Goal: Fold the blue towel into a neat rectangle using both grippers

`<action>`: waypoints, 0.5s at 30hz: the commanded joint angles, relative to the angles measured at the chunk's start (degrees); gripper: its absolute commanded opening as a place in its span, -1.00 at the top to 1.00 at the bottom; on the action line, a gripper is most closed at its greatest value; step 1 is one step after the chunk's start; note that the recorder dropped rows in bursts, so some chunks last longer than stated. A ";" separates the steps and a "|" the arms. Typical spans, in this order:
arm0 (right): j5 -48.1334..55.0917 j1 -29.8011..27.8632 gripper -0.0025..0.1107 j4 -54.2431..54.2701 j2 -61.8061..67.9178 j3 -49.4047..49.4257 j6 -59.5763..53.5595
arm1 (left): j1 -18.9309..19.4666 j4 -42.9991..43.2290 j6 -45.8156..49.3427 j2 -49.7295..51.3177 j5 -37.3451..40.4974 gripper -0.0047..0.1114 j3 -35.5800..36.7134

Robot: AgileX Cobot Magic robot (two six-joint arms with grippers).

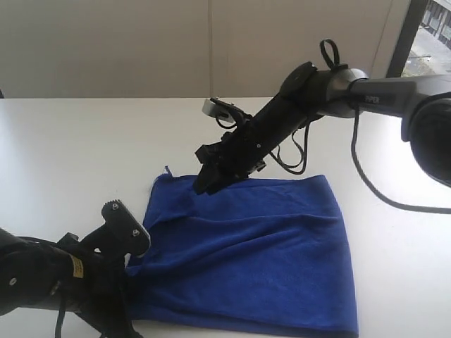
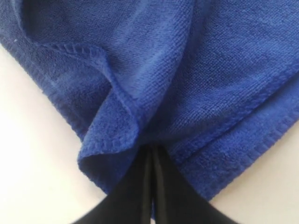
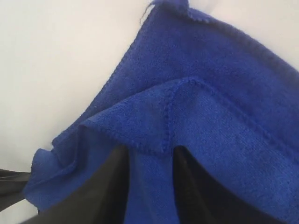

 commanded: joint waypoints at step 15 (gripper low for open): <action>-4.73 3.73 0.40 -5.08 3.66 -1.33 1.80 | -0.19 -0.43 0.68 0.32 8.95 0.92 1.18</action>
